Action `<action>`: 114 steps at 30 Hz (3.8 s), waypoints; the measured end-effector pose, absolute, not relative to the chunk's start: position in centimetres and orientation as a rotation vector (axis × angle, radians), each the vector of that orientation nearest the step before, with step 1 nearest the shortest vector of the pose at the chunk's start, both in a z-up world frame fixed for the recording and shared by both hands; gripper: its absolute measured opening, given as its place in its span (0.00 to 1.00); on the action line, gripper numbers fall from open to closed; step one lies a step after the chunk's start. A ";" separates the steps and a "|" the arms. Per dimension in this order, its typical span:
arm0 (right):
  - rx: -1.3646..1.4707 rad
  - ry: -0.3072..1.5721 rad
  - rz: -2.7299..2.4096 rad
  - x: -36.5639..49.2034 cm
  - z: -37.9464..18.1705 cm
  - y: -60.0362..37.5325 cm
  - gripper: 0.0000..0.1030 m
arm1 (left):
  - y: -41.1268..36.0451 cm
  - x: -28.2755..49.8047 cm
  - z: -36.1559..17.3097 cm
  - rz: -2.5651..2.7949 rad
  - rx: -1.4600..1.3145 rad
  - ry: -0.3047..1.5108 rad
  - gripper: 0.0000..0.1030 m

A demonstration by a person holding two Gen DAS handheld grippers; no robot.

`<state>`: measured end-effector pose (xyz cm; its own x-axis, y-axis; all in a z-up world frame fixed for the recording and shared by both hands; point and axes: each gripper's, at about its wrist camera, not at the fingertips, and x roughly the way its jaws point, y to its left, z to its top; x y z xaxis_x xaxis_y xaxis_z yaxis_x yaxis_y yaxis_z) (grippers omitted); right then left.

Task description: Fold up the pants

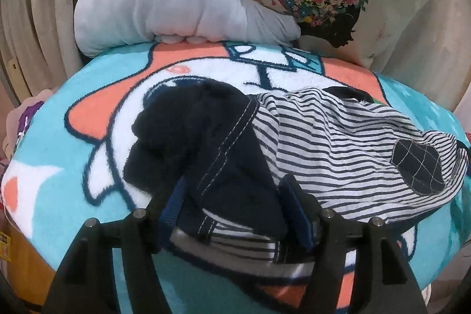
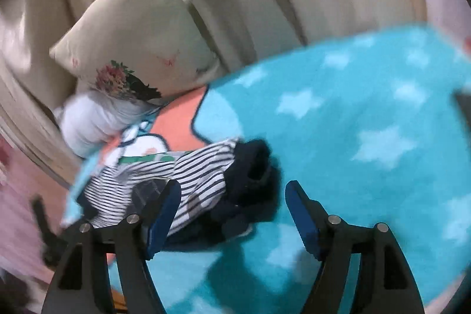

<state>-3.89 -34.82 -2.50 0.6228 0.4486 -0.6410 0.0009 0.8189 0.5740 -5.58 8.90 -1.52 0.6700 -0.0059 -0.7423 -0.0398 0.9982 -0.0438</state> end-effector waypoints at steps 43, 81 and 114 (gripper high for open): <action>0.425 0.866 0.217 -1.1 -3.0 -31.9 0.41 | 9.7 -5.8 -1.3 0.110 -0.043 0.901 0.67; 0.194 0.953 0.570 1.6 -0.3 -12.6 0.52 | 12.0 -4.2 2.4 0.075 -0.123 0.764 0.70; 0.571 0.810 0.360 -4.7 -2.7 -33.3 0.55 | -0.7 -3.4 -0.8 -0.054 0.013 0.955 0.82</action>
